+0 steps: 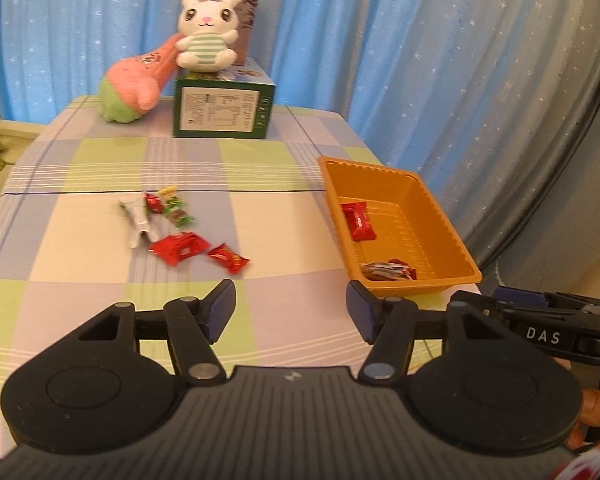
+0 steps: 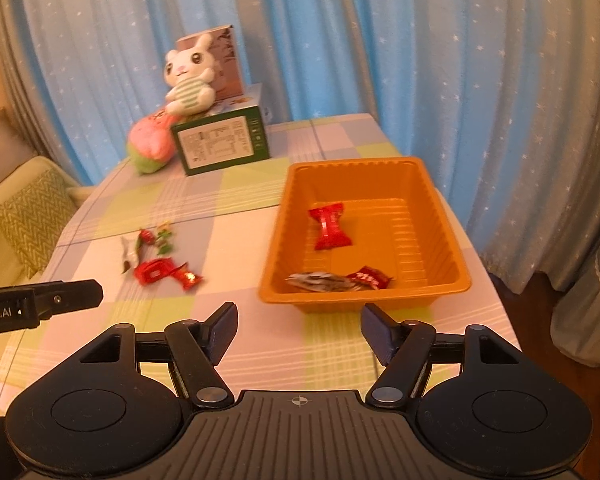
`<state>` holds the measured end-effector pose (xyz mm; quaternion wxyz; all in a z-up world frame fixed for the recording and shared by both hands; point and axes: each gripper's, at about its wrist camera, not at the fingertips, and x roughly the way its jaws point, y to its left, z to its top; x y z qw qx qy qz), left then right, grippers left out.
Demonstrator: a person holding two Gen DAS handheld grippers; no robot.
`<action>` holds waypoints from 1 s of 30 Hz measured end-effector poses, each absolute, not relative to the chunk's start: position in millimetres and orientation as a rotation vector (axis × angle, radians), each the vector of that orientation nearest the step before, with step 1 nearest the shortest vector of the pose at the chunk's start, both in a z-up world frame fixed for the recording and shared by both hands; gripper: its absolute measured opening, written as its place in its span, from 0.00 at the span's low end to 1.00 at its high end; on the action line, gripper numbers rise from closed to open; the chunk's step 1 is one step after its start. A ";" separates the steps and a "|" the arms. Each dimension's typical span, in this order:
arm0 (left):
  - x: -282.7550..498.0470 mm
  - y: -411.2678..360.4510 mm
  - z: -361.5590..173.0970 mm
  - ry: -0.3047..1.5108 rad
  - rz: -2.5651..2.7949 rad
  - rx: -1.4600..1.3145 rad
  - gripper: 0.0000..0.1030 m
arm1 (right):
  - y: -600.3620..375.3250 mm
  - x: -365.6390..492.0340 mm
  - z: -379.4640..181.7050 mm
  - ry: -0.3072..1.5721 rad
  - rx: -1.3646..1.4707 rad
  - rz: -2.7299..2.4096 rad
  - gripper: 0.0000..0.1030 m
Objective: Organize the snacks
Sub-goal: 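Lift both tools away from the tray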
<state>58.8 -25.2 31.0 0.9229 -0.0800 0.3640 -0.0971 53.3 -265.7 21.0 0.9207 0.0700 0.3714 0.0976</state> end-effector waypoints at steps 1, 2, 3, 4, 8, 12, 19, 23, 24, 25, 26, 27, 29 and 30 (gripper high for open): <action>57.0 -22.1 31.8 0.745 -0.193 -0.166 0.58 | -262.6 52.2 21.5 0.762 0.141 0.205 0.66; 54.8 -18.2 32.0 0.744 -0.187 -0.167 0.58 | -259.6 51.3 21.9 0.762 0.137 0.209 0.67; 52.6 -15.4 32.4 0.742 -0.182 -0.168 0.59 | -256.9 50.6 22.1 0.761 0.135 0.213 0.67; 50.8 -12.3 32.8 0.741 -0.176 -0.169 0.59 | -254.0 50.5 22.2 0.762 0.133 0.217 0.67; 45.6 -0.5 32.8 0.738 -0.153 -0.174 0.60 | -245.0 48.0 22.4 0.764 0.128 0.234 0.67; 42.0 9.1 31.9 0.738 -0.135 -0.179 0.61 | -236.9 46.4 20.9 0.767 0.120 0.245 0.67; 39.0 21.4 28.9 0.739 -0.104 -0.181 0.62 | -225.9 48.3 16.9 0.775 0.115 0.265 0.67; 40.8 29.7 24.9 0.744 -0.084 -0.190 0.62 | -220.1 50.9 13.3 0.777 0.110 0.275 0.67; 41.4 31.4 23.7 0.745 -0.079 -0.189 0.62 | -219.0 51.9 12.3 0.778 0.111 0.277 0.67; 41.8 33.0 22.6 0.746 -0.074 -0.188 0.63 | -217.9 53.0 11.2 0.778 0.112 0.280 0.67; 42.3 34.9 21.2 0.748 -0.068 -0.187 0.63 | -216.8 53.9 10.2 0.779 0.113 0.284 0.67; 42.7 37.1 19.6 0.751 -0.062 -0.187 0.63 | -215.0 55.2 9.1 0.780 0.112 0.289 0.67; 44.6 41.3 16.5 0.755 -0.053 -0.187 0.63 | -210.8 57.4 7.1 0.779 0.110 0.300 0.67; 46.0 43.1 15.0 0.757 -0.049 -0.185 0.63 | -208.5 58.6 5.6 0.779 0.109 0.308 0.67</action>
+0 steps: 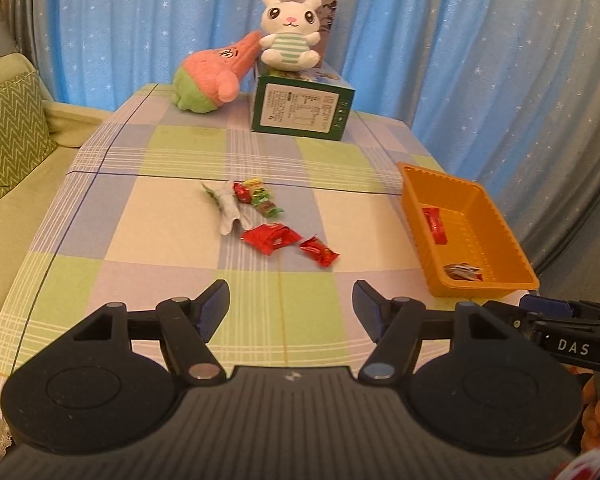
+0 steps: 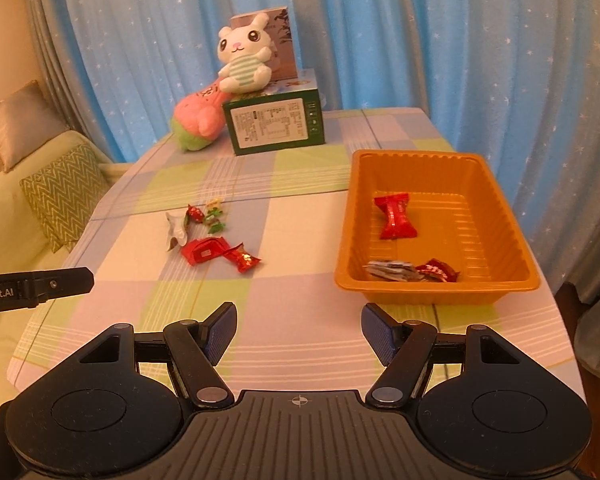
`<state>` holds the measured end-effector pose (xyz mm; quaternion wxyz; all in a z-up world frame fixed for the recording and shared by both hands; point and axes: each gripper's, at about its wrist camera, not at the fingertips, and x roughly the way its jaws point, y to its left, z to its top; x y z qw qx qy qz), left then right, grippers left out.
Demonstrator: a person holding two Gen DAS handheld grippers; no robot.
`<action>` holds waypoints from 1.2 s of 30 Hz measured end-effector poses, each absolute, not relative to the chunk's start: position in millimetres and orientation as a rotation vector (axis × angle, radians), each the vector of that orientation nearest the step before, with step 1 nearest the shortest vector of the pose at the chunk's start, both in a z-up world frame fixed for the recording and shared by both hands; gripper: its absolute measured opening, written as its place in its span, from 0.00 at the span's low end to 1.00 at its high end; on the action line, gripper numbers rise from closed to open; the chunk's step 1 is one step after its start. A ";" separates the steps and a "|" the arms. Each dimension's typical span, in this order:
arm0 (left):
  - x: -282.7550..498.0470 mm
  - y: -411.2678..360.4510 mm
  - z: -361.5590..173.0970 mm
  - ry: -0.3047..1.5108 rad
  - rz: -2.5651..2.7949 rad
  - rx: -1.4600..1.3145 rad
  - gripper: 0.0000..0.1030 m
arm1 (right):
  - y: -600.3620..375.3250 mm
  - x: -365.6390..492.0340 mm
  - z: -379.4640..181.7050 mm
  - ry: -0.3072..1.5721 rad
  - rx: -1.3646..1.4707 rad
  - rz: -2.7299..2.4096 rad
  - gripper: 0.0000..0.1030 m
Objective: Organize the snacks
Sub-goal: 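Lift both tools away from the tray, then grasp a small red wrapped candy with the right tool while the left tool approaches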
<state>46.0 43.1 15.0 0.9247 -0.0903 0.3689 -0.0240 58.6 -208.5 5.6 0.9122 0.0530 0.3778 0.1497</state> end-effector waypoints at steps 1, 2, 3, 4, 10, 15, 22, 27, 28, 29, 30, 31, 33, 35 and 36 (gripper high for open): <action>47.8 45.1 13.3 0.759 -0.046 -0.183 0.63 | -205.7 60.6 3.9 0.780 0.105 0.318 0.67; 49.6 47.4 11.8 0.761 -0.043 -0.180 0.63 | -202.4 62.6 1.9 0.782 0.100 0.325 0.67; 51.6 49.5 10.5 0.762 -0.040 -0.179 0.63 | -199.2 64.9 -0.3 0.786 0.094 0.332 0.67; 54.1 52.0 8.9 0.765 -0.036 -0.178 0.63 | -196.2 67.3 -2.4 0.789 0.090 0.338 0.67; 69.3 62.6 -1.2 0.788 -0.042 -0.161 0.63 | -180.1 84.0 -16.9 0.801 0.077 0.374 0.67; 89.1 68.7 -10.9 0.810 -0.068 -0.131 0.63 | -166.5 103.5 -32.0 0.813 0.070 0.401 0.67; 122.0 76.2 -29.1 0.834 -0.130 -0.118 0.61 | -145.5 137.4 -52.5 0.821 0.037 0.444 0.67; 151.8 80.8 -46.5 0.862 -0.170 -0.070 0.55 | -130.9 165.3 -67.1 0.810 -0.003 0.490 0.65; 156.9 81.7 -49.5 0.866 -0.177 -0.059 0.54 | -128.4 171.5 -70.6 0.811 -0.010 0.495 0.63; 161.8 82.3 -52.5 0.869 -0.187 -0.050 0.54 | -125.6 178.1 -74.4 0.816 -0.019 0.499 0.60; 166.2 83.1 -55.6 0.874 -0.197 -0.041 0.54 | -123.3 184.4 -78.4 0.821 -0.029 0.503 0.58; 170.6 83.3 -58.5 0.879 -0.206 -0.030 0.54 | -121.4 190.3 -81.8 0.823 -0.036 0.507 0.56; 178.4 83.4 -63.5 0.882 -0.220 -0.007 0.49 | -118.0 201.4 -89.1 0.826 -0.049 0.516 0.53; 186.3 83.8 -68.2 0.890 -0.232 0.009 0.46 | -113.3 211.8 -96.8 0.827 -0.065 0.534 0.51; 189.6 83.6 -70.2 0.891 -0.238 0.018 0.44 | -110.1 216.8 -100.7 0.829 -0.075 0.543 0.50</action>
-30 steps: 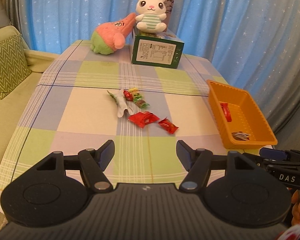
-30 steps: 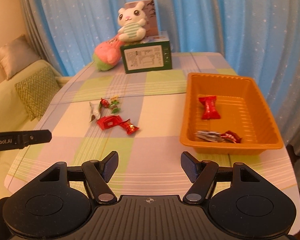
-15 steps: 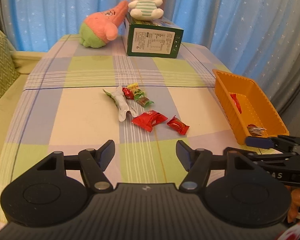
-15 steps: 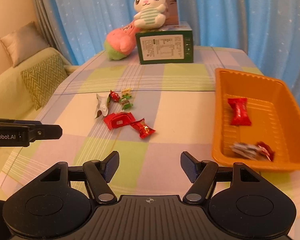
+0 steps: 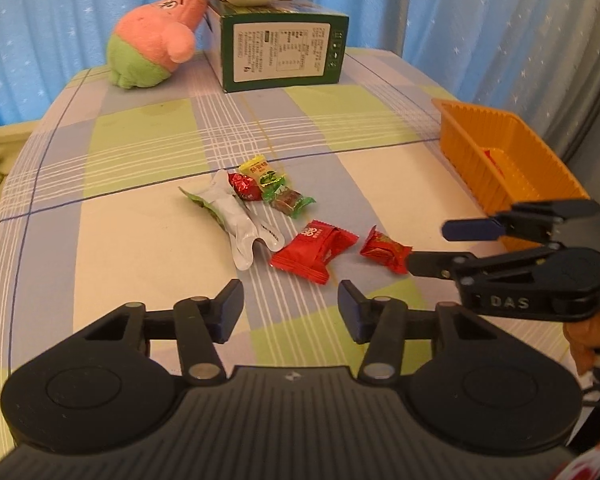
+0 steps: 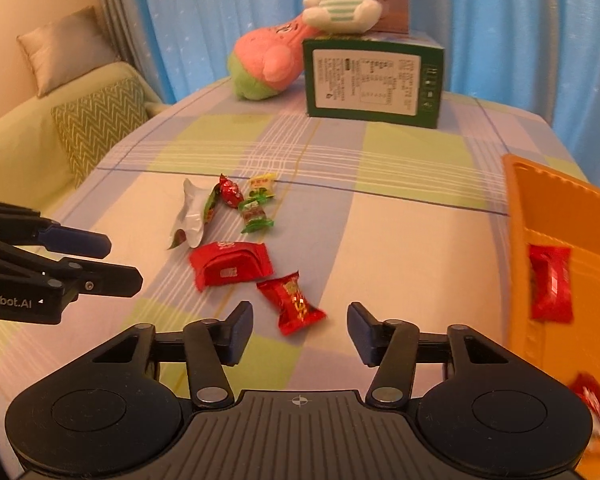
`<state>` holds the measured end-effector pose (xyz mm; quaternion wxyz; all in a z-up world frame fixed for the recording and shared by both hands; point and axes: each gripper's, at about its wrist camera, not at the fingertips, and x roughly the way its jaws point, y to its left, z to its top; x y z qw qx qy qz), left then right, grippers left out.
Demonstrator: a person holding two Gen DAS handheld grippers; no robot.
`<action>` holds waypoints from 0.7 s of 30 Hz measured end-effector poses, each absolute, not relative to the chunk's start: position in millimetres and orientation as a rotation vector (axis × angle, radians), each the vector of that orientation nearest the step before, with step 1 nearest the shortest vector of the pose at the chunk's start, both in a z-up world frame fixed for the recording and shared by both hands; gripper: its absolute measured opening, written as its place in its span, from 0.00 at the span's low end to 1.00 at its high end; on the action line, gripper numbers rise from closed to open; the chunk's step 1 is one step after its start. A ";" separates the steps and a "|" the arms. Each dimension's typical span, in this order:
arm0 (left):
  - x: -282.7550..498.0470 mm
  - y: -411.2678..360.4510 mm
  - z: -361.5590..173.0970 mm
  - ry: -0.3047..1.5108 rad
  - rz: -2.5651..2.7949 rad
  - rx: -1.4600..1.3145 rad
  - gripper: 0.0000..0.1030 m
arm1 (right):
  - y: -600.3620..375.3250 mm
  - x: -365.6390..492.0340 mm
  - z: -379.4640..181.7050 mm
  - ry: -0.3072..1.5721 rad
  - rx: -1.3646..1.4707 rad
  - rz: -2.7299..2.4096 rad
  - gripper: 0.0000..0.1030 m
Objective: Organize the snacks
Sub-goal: 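Grasp a small red wrapped candy with the right tool while the left tool approaches, then grasp the large red printed packet with the left tool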
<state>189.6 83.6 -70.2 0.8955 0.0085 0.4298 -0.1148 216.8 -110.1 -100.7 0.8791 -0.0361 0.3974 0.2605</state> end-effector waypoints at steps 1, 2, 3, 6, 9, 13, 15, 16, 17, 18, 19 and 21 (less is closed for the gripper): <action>192.5 83.3 -71.9 0.891 -0.244 0.026 0.44 | -106.6 221.7 -104.7 0.837 -0.086 0.552 0.49; 195.9 82.2 -73.6 0.892 -0.252 0.036 0.43 | -103.5 226.0 -108.0 0.847 -0.091 0.559 0.45; 198.8 81.3 -75.2 0.892 -0.259 0.046 0.42 | -100.5 230.3 -110.9 0.853 -0.095 0.566 0.42; 206.0 77.3 -77.4 0.886 -0.280 0.076 0.41 | -90.4 239.1 -116.4 0.853 -0.128 0.594 0.35; 213.6 71.6 -78.5 0.873 -0.309 0.106 0.41 | -86.0 243.4 -120.6 0.873 -0.152 0.606 0.20; 226.1 61.3 -81.0 0.854 -0.368 0.157 0.41 | -94.9 239.6 -119.1 0.880 -0.122 0.570 0.19; 234.4 53.4 -84.8 0.855 -0.401 0.189 0.41 | -101.7 235.8 -117.0 0.884 -0.095 0.547 0.19; 238.4 50.1 -86.7 0.856 -0.418 0.205 0.41 | -104.7 233.4 -115.9 0.884 -0.083 0.539 0.19; 242.4 46.5 -88.7 0.861 -0.432 0.222 0.41 | -106.8 230.4 -115.0 0.882 -0.078 0.537 0.19; 246.3 43.3 -90.7 0.867 -0.444 0.239 0.41 | -108.7 227.4 -114.1 0.880 -0.075 0.536 0.19; 250.1 40.6 -92.9 0.874 -0.454 0.256 0.41 | -110.7 224.5 -113.1 0.878 -0.070 0.532 0.19; 257.7 36.6 -98.2 0.898 -0.463 0.279 0.41 | -114.1 220.0 -111.8 0.878 -0.059 0.526 0.19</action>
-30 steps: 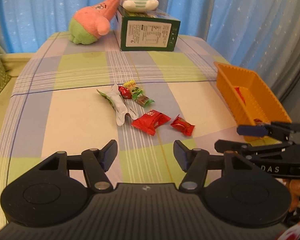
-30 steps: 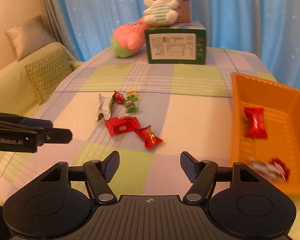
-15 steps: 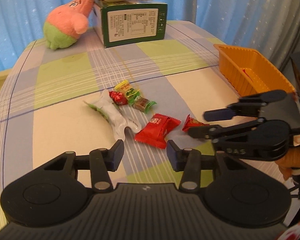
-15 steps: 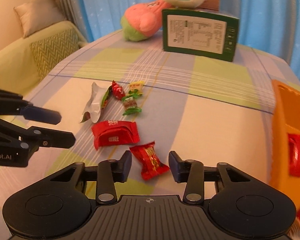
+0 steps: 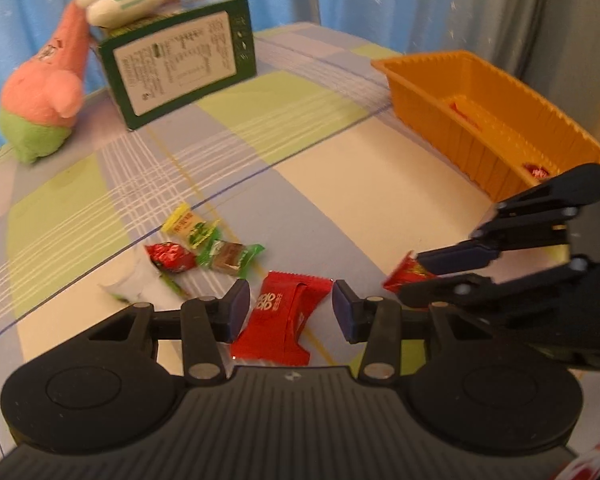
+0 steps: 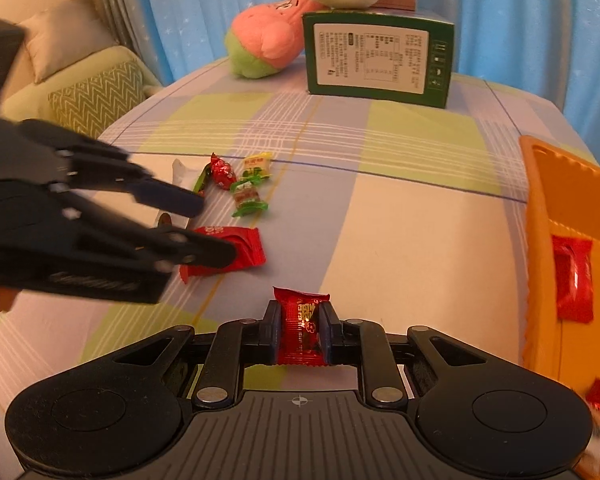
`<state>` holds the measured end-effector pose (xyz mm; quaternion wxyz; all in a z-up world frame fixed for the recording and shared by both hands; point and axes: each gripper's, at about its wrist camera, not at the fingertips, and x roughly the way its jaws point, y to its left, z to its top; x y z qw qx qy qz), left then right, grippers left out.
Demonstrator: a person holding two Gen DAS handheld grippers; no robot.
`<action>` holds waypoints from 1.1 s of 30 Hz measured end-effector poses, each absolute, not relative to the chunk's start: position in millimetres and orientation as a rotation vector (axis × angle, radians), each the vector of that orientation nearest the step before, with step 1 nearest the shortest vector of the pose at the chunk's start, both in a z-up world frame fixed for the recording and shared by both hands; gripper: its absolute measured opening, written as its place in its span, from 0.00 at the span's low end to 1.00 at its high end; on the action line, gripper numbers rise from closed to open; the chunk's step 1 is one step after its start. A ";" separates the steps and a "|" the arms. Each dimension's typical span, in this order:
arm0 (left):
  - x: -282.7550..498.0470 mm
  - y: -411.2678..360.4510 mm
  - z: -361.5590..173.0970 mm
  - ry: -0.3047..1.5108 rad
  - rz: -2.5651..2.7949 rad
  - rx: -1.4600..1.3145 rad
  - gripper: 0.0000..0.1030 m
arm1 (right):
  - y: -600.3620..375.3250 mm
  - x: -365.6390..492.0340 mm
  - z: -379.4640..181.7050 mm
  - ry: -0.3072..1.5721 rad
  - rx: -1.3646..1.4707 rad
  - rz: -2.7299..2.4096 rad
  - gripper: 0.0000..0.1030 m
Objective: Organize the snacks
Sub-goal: 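Grasp the large red printed packet with the left tool, then carry the red packet and red candy over the orange tray with both tools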
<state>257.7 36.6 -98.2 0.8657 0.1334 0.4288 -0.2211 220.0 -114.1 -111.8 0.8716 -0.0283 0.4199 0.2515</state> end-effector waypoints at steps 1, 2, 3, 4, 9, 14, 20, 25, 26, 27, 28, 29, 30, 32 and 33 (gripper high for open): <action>260.8 35.1 -100.5 0.913 -0.464 0.291 0.41 | -115.6 218.0 -111.5 0.878 -0.055 0.519 0.19; 263.8 33.6 -103.4 0.933 -0.464 0.305 0.41 | -117.0 216.2 -111.1 0.878 -0.051 0.513 0.19; 265.6 32.5 -106.3 0.950 -0.461 0.317 0.41 | -118.2 214.3 -110.6 0.877 -0.047 0.510 0.19; 267.2 31.9 -108.8 0.965 -0.453 0.325 0.40 | -119.1 212.8 -110.2 0.878 -0.042 0.508 0.19; 263.3 30.8 -114.8 0.995 -0.399 0.295 0.25 | -123.1 205.1 -107.9 0.879 -0.014 0.504 0.19; 243.9 29.8 -107.1 0.996 -0.340 0.184 0.23 | -131.7 192.2 -99.9 0.871 0.020 0.483 0.19; 205.9 26.8 -84.6 0.962 -0.267 0.045 0.23 | -148.4 163.7 -79.5 0.847 0.064 0.454 0.19; 171.7 25.0 -59.8 0.922 -0.218 -0.042 0.23 | -163.2 135.2 -59.8 0.819 0.091 0.424 0.19; 163.5 24.2 -54.0 0.913 -0.211 -0.059 0.23 | -166.9 129.9 -56.1 0.814 0.100 0.416 0.19; 157.0 22.8 -48.5 0.905 -0.202 -0.071 0.23 | -170.8 124.1 -52.0 0.808 0.106 0.407 0.19; 151.0 21.8 -43.9 0.899 -0.192 -0.081 0.23 | -174.6 118.7 -48.0 0.802 0.110 0.399 0.19; 143.2 20.6 -38.1 0.892 -0.183 -0.092 0.22 | -178.0 113.2 -44.2 0.796 0.113 0.391 0.19; 136.9 19.3 -33.1 0.884 -0.177 -0.101 0.23 | -181.7 108.3 -40.7 0.792 0.116 0.383 0.19; 124.0 16.0 -23.4 0.867 -0.168 -0.115 0.23 | -189.4 99.7 -33.9 0.781 0.121 0.365 0.19; 117.3 14.0 -18.7 0.858 -0.165 -0.122 0.22 | -193.8 95.2 -30.8 0.776 0.125 0.355 0.19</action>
